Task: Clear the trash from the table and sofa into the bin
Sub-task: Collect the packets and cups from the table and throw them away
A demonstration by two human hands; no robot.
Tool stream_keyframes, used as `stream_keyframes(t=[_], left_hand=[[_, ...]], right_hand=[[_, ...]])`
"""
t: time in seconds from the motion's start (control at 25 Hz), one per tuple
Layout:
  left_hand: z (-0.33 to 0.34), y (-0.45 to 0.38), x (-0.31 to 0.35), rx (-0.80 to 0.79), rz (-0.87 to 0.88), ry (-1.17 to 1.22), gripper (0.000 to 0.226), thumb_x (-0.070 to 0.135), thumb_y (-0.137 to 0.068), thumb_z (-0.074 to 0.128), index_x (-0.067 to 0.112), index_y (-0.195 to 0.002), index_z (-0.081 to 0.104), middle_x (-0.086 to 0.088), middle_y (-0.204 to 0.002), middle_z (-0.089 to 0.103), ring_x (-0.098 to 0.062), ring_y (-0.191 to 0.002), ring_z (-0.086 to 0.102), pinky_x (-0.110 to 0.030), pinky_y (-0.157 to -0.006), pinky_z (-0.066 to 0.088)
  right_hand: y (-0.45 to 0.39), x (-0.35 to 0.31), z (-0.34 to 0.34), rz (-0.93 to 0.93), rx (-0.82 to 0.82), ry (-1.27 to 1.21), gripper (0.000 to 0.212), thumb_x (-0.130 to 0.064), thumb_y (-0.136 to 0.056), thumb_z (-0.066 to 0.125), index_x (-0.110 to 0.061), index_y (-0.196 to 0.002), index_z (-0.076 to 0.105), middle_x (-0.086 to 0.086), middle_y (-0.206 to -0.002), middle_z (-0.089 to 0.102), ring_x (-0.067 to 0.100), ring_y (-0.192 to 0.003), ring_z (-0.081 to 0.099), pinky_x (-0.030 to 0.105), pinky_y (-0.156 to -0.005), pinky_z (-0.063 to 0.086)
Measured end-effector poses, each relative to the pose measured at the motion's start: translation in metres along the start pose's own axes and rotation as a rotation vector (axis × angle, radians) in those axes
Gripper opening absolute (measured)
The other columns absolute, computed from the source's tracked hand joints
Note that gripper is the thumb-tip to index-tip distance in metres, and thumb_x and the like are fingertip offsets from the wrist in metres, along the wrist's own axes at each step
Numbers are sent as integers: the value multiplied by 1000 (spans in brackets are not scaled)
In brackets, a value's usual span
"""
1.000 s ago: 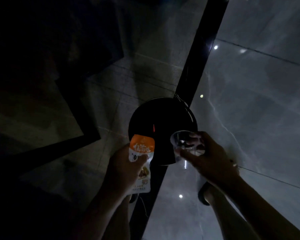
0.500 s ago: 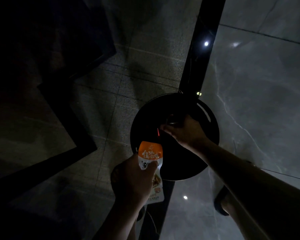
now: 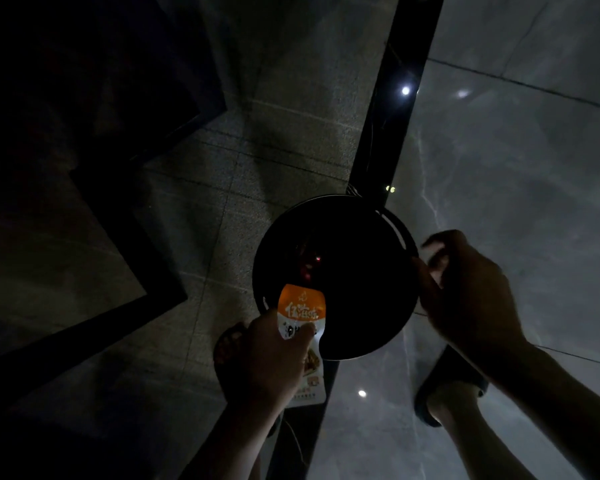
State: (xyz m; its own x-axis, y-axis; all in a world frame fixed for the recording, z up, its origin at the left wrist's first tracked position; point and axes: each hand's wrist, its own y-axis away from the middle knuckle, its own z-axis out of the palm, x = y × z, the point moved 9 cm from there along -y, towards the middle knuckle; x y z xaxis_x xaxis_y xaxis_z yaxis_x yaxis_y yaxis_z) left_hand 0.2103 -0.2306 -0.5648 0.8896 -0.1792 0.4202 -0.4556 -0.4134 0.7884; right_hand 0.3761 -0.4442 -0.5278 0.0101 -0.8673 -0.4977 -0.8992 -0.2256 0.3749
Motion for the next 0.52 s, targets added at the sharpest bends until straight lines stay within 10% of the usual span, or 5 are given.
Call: stream_keyframes(t=[0.32, 0.52], left_hand=[[4, -14, 17, -13, 15, -9, 10, 30, -82, 68, 24, -89, 68, 3, -77, 72, -4, -65, 69, -24, -60, 56], [21, -56, 54, -31, 111, 77, 19, 12, -85, 66, 19, -102, 60, 6, -87, 65, 1, -75, 66, -9, -52, 45]], right_hand=[[4, 35, 33, 98, -169, -49, 31, -26, -97, 49, -18, -122, 65, 4, -98, 76, 3, -66, 60, 24, -66, 51], [4, 32, 30, 74, -172, -51, 25, -25, -100, 50, -19, -117, 68, 0, -74, 72, 11, -55, 64, 34, -58, 58]])
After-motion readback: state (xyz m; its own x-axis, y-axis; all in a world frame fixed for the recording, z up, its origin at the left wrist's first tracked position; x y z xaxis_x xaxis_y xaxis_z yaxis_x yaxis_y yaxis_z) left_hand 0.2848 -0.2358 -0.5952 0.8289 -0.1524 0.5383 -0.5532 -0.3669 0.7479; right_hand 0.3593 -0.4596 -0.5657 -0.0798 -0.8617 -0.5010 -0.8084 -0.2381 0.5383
